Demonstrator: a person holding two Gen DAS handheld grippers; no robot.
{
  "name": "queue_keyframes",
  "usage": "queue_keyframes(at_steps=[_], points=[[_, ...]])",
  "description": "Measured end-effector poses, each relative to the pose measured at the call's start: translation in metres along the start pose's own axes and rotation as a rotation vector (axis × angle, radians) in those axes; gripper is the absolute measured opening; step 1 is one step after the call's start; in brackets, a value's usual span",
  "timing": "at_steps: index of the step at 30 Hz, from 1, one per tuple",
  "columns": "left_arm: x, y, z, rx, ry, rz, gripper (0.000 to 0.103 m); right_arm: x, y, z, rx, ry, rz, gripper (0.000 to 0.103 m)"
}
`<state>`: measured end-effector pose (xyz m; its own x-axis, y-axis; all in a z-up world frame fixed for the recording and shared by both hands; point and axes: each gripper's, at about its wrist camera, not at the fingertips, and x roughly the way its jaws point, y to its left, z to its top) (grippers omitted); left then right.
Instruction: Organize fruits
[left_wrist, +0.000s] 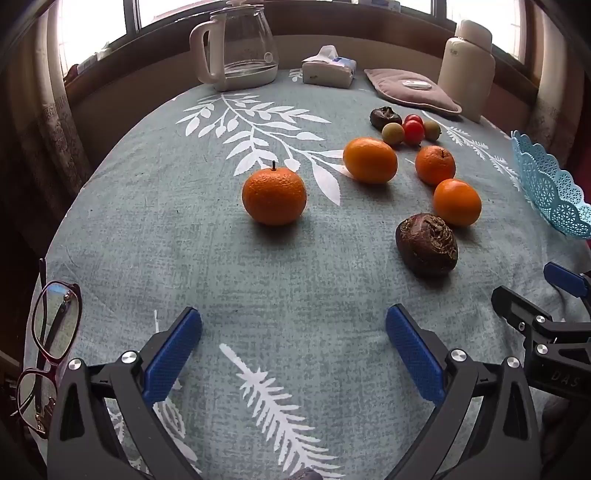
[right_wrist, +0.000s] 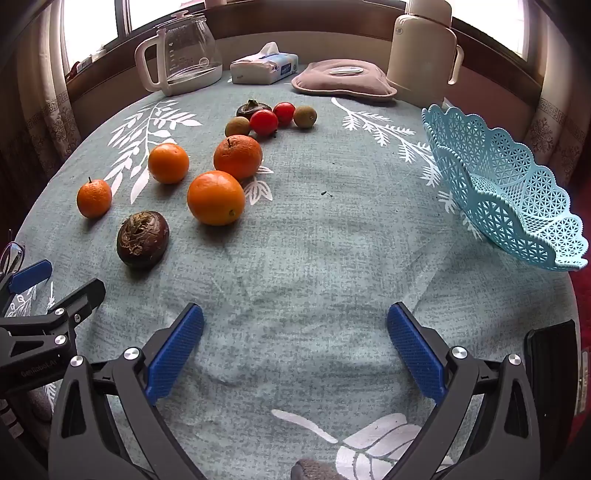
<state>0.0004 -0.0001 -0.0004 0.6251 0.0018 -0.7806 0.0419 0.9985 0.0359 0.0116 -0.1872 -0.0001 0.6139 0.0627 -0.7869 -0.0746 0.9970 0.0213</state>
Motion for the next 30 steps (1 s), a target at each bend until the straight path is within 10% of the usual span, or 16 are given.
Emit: queue_keyframes(at_steps=[30], points=[[-0.0005,0.0,0.0002,-0.001,-0.013,0.0,0.098,0.0001,-0.0002,0.0001,0.001,0.0,0.001,0.101]])
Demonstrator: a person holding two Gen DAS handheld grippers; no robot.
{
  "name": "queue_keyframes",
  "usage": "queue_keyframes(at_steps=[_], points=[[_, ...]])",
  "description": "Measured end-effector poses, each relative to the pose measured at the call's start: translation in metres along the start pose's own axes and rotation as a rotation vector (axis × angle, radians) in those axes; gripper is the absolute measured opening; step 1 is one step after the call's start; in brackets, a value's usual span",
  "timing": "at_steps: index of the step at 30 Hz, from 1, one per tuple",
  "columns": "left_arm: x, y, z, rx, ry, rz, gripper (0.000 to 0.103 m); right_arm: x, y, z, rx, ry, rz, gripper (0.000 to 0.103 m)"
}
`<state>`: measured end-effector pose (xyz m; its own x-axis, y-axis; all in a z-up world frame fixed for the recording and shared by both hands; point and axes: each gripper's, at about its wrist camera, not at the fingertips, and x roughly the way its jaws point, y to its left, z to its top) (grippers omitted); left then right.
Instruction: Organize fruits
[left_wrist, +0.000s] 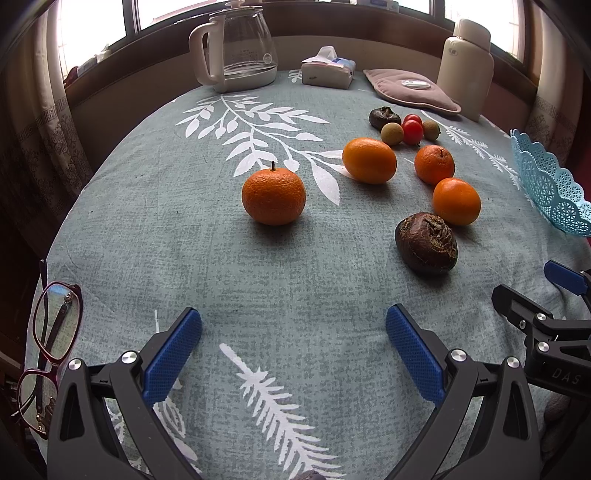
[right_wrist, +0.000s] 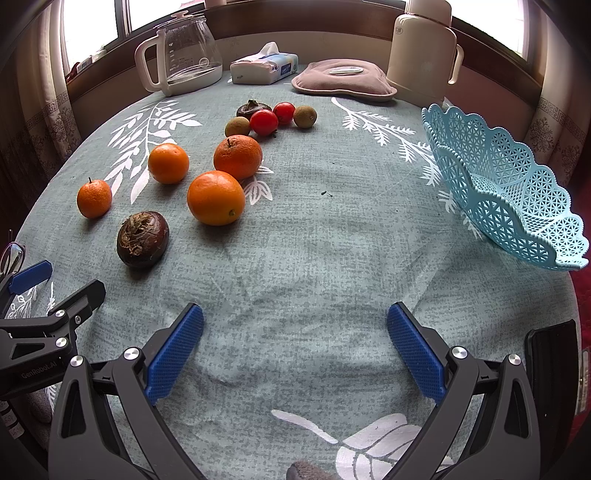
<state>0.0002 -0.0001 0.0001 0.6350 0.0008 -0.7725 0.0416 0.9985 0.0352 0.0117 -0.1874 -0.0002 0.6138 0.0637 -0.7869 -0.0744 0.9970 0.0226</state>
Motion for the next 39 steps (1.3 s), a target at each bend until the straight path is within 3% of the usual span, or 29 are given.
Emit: queue_keyframes(at_steps=[6,12,18,39], points=[[-0.004,-0.002,-0.002,0.014,-0.012,0.02,0.098,0.0,0.0,0.0,0.0,0.0,0.0,0.101],[-0.009,-0.017,-0.006,0.093,-0.061,0.1,0.098,0.0,0.0,0.0,0.0,0.001,0.0,0.101],[-0.001,0.002,-0.001,0.004,-0.008,-0.007,0.098,0.0,0.001,-0.001,0.0,0.001,0.0,0.101],[-0.001,0.003,0.0,0.006,0.001,-0.026,0.098,-0.002,0.001,0.001,0.002,-0.004,0.003,0.101]])
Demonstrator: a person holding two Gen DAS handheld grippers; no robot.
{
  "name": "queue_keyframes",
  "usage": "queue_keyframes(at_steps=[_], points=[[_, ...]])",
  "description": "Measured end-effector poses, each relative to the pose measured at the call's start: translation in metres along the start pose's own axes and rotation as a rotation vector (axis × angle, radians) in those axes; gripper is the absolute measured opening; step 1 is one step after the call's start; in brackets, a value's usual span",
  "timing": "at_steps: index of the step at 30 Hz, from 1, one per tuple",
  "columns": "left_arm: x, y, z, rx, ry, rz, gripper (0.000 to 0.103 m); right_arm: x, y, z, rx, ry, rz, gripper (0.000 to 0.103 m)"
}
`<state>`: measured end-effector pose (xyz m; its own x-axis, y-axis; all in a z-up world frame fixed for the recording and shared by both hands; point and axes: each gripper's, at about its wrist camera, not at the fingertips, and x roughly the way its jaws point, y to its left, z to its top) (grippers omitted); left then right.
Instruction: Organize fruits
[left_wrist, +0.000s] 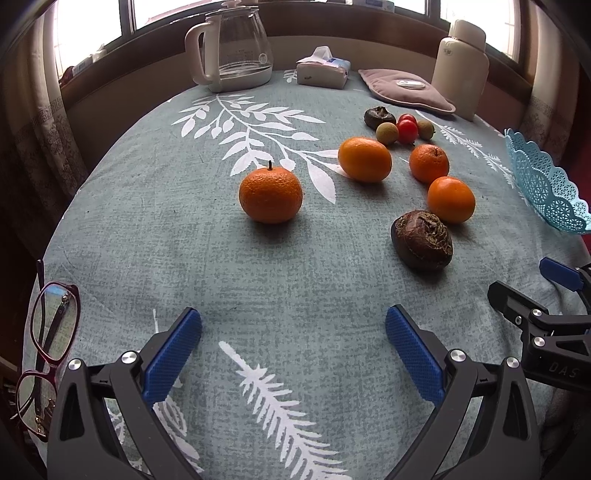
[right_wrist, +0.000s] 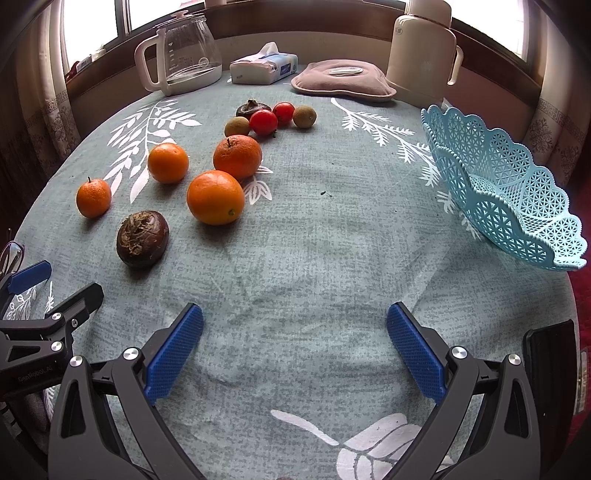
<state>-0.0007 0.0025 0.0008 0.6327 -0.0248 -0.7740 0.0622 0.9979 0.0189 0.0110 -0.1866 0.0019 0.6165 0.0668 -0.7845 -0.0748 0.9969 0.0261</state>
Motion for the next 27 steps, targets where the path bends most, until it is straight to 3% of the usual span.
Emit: queue_keyframes(at_steps=[9,19,27], points=[[-0.013,0.003,0.002,0.001,-0.06,-0.001,0.098,-0.025,0.008,0.003,-0.033,-0.118,-0.025,0.101],[-0.028,0.018,0.024,0.011,-0.172,0.096,0.098,-0.044,-0.012,0.018,0.081,-0.219,0.034,0.101],[-0.018,0.029,0.038,-0.021,-0.164,0.113,0.098,-0.041,-0.006,0.03,0.094,-0.225,0.076,0.101]])
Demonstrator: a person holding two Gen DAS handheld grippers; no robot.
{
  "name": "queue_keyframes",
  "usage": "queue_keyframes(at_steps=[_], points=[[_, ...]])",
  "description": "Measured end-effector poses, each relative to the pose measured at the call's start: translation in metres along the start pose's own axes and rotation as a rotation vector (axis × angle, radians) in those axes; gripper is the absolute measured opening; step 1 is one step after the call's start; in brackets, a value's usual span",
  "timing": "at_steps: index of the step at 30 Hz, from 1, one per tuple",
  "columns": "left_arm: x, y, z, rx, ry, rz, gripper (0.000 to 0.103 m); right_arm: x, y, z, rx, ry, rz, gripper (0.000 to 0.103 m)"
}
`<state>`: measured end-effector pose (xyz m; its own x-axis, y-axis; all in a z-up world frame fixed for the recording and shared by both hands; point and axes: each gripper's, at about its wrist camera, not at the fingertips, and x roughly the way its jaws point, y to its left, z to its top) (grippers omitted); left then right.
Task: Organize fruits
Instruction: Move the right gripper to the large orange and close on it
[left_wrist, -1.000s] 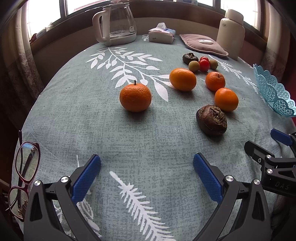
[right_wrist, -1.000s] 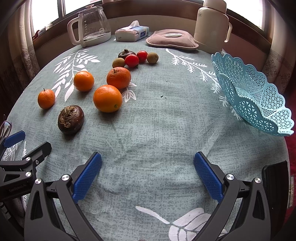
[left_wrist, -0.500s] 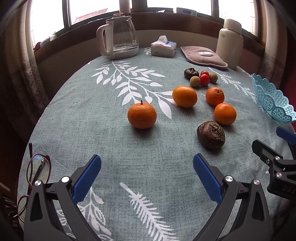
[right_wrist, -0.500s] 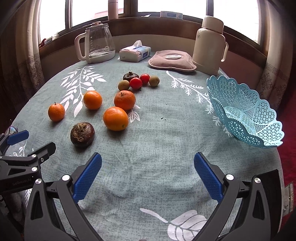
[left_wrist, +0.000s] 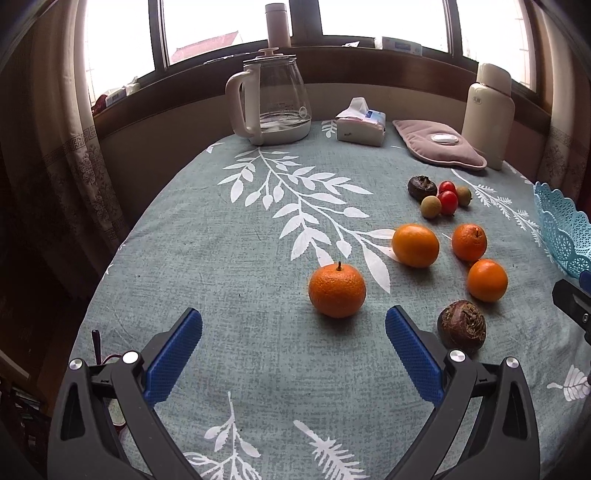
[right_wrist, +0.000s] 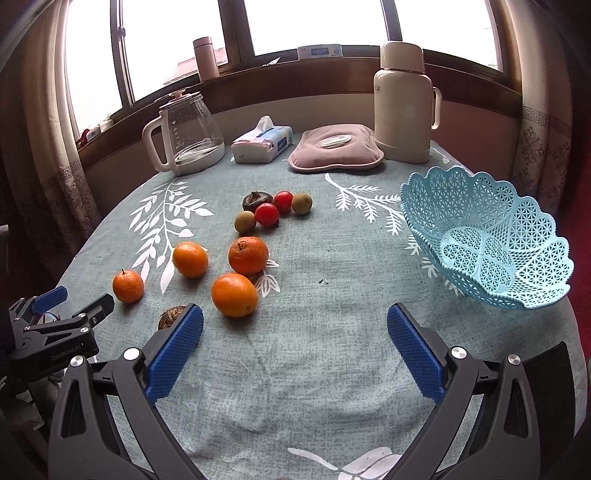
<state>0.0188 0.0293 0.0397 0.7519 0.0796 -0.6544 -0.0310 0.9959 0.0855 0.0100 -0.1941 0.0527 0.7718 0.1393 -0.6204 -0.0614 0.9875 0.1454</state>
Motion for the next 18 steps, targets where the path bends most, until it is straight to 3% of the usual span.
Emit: queue_keyframes(at_steps=[11,18], points=[[0.006,0.012,0.006,-0.025,0.003,0.012,0.098,0.022,0.022,0.005,-0.02,0.04,0.06,0.099],[0.005,0.022,0.008,-0.053,0.001,0.019,0.098,0.045,0.028,0.009,0.005,0.112,0.102,0.076]])
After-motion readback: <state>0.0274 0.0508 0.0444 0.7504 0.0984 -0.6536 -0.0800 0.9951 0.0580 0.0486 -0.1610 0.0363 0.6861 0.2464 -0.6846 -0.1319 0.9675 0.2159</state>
